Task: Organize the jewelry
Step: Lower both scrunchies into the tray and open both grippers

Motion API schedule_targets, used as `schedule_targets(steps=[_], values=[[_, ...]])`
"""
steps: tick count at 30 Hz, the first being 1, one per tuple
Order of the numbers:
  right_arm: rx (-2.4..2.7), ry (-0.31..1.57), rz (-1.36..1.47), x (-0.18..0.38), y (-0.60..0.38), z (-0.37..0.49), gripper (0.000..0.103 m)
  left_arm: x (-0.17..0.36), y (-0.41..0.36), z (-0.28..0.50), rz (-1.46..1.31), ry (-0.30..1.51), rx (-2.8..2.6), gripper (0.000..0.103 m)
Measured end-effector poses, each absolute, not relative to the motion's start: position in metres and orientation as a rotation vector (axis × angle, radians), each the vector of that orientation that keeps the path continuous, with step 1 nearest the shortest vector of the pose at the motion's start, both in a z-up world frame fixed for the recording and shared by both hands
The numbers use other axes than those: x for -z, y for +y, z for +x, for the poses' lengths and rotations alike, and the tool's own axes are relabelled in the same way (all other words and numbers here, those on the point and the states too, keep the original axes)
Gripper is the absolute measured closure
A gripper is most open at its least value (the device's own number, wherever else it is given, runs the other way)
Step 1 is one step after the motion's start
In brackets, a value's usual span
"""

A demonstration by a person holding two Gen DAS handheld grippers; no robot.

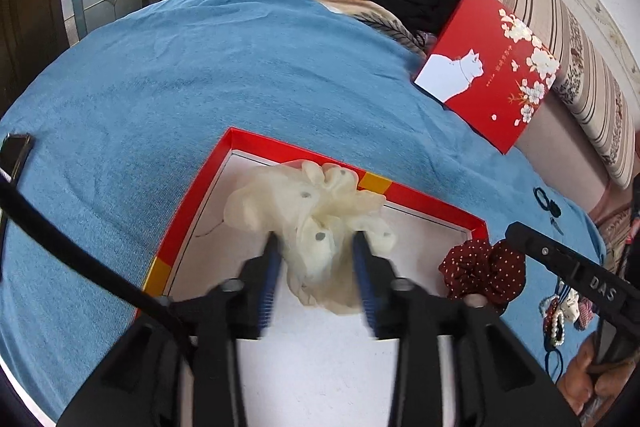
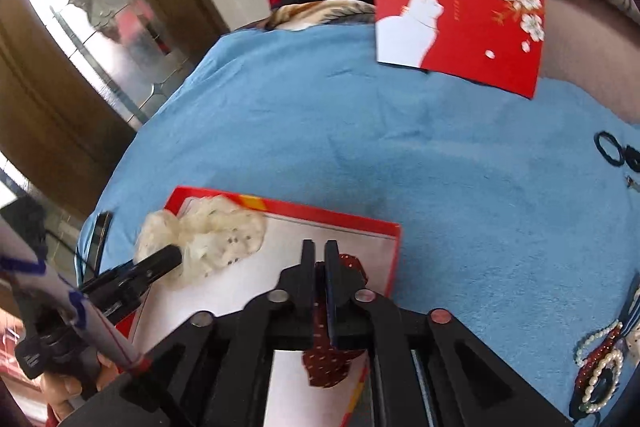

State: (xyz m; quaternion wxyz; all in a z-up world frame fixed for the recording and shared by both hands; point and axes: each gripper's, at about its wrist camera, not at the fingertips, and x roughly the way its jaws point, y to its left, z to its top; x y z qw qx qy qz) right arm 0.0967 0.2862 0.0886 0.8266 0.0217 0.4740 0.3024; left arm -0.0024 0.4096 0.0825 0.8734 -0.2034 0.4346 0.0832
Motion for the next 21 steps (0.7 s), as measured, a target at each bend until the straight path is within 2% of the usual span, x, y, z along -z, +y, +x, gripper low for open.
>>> schedule_targets(steps=[2, 3, 6, 12, 21], values=[[-0.633, 1.004, 0.064, -0.091, 0.28, 0.099, 0.055, -0.084, 0.411, -0.006, -0.443, 0.903, -0.176, 0.057], [-0.626, 0.986, 0.071, -0.096, 0.274, 0.098, 0.051, -0.086, 0.41, -0.009, -0.45, 0.901, -0.175, 0.057], [-0.611, 0.953, 0.074, -0.111, 0.258, 0.092, 0.049, -0.095, 0.407, -0.019, -0.45, 0.887, -0.196, 0.052], [-0.568, 0.904, 0.031, -0.126, 0.197, 0.053, 0.046, -0.116, 0.375, -0.048, -0.402, 0.869, -0.18, 0.051], [-0.41, 0.942, 0.059, -0.09, 0.044, -0.025, 0.046, -0.122, 0.272, -0.068, -0.299, 0.932, -0.001, 0.049]])
